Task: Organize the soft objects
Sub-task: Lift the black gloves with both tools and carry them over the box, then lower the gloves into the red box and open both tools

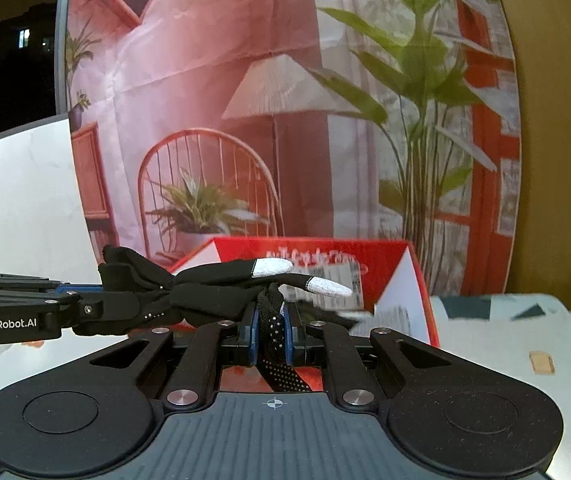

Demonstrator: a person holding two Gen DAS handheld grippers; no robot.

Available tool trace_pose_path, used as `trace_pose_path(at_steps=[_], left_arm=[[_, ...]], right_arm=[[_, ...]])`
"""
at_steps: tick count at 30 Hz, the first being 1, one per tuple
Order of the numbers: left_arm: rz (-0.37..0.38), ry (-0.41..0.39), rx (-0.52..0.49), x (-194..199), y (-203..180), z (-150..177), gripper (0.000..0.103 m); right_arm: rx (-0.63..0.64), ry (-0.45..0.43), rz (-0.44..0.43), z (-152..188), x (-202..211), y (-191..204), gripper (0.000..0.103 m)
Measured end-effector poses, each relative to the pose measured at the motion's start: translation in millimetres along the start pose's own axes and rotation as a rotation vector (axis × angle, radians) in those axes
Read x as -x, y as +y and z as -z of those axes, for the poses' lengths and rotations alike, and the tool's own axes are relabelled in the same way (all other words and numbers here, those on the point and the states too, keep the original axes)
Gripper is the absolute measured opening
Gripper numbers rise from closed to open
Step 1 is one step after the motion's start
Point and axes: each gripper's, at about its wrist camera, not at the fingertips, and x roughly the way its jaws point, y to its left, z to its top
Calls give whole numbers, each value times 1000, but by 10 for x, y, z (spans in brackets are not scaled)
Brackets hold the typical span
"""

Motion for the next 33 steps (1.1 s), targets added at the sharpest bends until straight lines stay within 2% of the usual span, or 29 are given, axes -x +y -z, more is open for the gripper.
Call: trace_pose_path(at_steps=[7,11,14,19,26,27,30,31,33], left_arm=[[-8,29,32,-428,176,-342,15],[-15,91,73,-737,317,-390,15],[-32,142,91,-952,402,-347,15],[-61,202,63,-1198,465,-254,15],[-74,219,19,-1329,487,-218,19],[-67,217,19,-1325,488,-213,23],[-67,209,1,-1291,469,-197,47],[-66,199,-6,-1262,465,-197,52],[-67,182,-19,-1191,461,-211,58]], right_arm=[[45,4,26,-338,-441,-68,11],[40,39,42,-414,-766,-128,11],[35,97,53,-378,-1040,-179,11],[33,181,70,-223,-1352,-224,11],[-14,242,98,-99,-1540,-300,12],[-17,245,105,-100,-1546,-314,12],[-14,241,136,-97,-1525,-340,18],[-8,235,147,-91,-1508,-344,23],[-12,217,153,-89,-1459,-376,26]])
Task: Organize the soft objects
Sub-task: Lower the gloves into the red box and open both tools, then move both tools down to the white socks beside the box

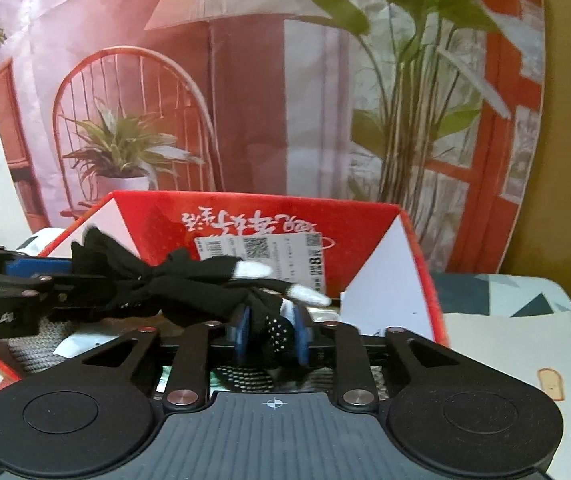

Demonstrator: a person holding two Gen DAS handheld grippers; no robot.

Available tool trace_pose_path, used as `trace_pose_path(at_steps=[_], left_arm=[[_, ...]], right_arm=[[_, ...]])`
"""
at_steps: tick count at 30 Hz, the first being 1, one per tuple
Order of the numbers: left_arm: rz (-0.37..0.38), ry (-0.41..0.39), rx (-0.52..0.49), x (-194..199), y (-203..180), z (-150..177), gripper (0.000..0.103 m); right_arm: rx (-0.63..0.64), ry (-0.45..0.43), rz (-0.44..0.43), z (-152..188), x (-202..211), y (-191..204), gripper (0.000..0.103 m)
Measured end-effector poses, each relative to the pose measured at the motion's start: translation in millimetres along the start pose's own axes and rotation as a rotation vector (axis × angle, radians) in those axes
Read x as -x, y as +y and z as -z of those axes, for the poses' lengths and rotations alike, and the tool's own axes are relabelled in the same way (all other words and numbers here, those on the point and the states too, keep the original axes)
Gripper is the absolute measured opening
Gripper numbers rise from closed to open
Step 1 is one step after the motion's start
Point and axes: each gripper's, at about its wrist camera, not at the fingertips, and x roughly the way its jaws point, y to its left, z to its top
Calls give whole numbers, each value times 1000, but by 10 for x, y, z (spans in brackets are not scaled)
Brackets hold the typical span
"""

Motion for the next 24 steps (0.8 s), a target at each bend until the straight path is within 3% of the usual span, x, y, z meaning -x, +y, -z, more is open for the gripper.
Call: trace_pose_path(at_steps=[5,9,11,24], left_arm=[[-10,-54,-11,234,14,-7,79],[-19,-88,-7,433,27,16,93],[-22,-98,-1,531,44,45,97],[-65,-115,39,1018,186,438,101]], right_arm=[[-19,-66,18,23,194,-85,63],[3,-103,10,45,376,-104,79],[-5,-131,-3,61,475,-124,100],[-3,-217,-6,333,972,-116,103]])
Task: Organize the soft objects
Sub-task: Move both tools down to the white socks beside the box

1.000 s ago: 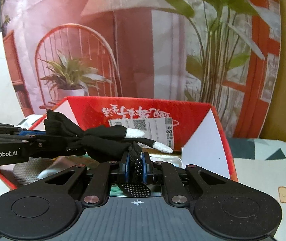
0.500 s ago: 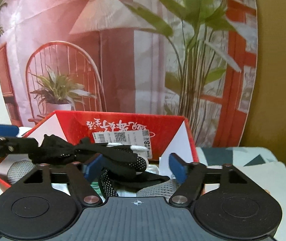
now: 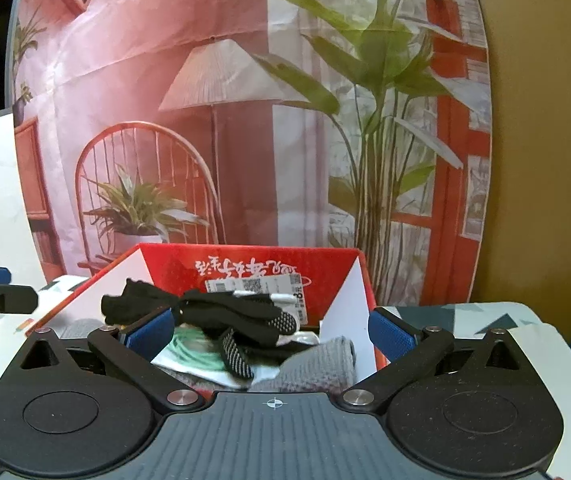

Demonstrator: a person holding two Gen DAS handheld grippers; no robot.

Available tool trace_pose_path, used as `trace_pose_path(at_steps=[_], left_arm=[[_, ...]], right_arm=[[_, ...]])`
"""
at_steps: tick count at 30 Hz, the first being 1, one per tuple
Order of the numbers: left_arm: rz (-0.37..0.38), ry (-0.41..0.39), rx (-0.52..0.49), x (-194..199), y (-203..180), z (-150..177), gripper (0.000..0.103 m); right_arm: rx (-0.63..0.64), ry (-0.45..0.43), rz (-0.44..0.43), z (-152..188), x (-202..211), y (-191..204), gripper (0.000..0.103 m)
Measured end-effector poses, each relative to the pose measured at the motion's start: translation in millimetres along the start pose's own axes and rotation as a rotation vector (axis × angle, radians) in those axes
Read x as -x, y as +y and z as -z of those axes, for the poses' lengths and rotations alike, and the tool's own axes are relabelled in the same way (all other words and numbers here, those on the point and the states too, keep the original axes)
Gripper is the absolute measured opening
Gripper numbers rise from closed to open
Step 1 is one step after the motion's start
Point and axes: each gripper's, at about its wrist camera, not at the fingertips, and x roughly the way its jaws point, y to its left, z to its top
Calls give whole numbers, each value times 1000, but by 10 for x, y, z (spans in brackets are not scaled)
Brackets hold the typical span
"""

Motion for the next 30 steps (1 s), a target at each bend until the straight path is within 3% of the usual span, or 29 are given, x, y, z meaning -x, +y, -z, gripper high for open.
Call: trace_pose_path(at_steps=[10,14,24,27,30], left_arm=[[-37,38,52,230,169,493,101],[-33,67,68,264,193,664,101],[-29,127,90,56,264,892,98],[-21,142,98,-60,266,916,92],[-22,161,99,-185,257,945,90]], right_arm=[[43,-59,-77,321,436,59,103],[25,-61,-51,500,559,68,103],[-78,110,-10,1001,426,-112,103],[-100,145,21,1073,298,-136,102],[-115,186,26,1095,118,-150,88]])
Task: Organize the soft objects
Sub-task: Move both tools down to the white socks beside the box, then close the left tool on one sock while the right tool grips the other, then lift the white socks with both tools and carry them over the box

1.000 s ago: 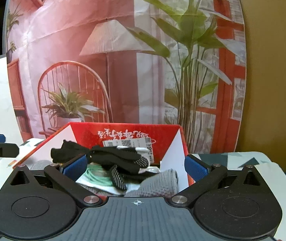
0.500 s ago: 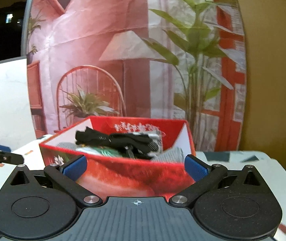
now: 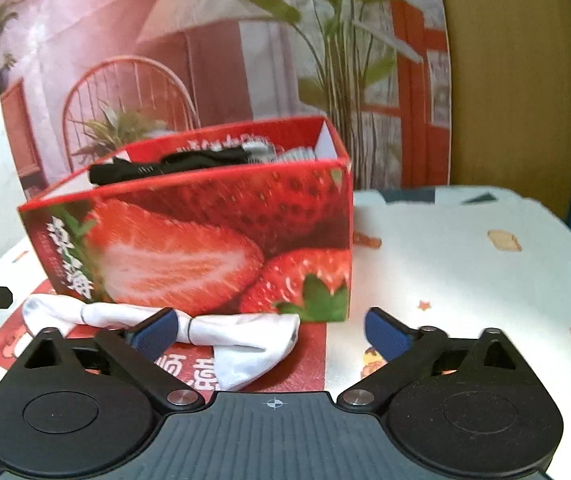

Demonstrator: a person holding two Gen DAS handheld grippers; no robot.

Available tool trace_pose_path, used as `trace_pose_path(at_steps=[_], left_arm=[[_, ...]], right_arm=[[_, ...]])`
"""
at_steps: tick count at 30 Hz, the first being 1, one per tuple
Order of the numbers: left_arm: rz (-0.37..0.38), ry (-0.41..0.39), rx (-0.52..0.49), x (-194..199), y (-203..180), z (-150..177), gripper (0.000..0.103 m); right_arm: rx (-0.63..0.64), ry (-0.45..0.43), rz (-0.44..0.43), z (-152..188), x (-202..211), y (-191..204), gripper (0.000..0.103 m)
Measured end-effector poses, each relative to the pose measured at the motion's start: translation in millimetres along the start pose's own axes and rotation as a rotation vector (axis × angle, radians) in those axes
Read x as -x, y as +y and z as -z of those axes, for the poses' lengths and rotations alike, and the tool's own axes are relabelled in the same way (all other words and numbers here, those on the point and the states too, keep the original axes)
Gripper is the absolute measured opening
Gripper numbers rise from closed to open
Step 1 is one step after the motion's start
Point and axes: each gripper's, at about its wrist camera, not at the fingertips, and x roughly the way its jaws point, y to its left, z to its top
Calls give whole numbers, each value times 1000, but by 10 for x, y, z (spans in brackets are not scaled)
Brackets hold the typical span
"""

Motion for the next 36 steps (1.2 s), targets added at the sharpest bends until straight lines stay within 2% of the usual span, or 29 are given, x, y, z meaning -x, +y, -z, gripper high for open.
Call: trace_pose_path(at_steps=[2,5,8,10,14,15,16,23,25,32,36], left_arm=[[-8,12,-2,-86,-9,14,88],[-23,31,5,-195,13,34,84],[-33,48,15,-279,38,52,74],[-30,54,17,-313,46,75,64],[-29,51,15,-341,55,122,44],[-31,46,13,-343,55,130,31],[-29,44,12,-345,54,133,23],[-26,31,7,-324,15,171,17],[-20,32,7,-317,7,178,13],[-15,45,13,-277,-4,185,12],[-21,51,3,-237,-40,185,11]], right_arm=[[-8,13,5,-19,-92,2,77],[-33,25,2,-26,-205,13,68],[-39,38,-1,-20,-291,26,62],[-39,51,0,1,-340,31,56],[-43,63,-6,39,-389,7,52],[-36,67,-9,41,-404,9,52],[-30,71,-12,46,-418,11,51],[-18,78,-43,70,-427,33,37],[-22,74,-55,72,-416,26,34],[5,62,-72,80,-384,68,24],[18,54,-73,82,-363,95,22]])
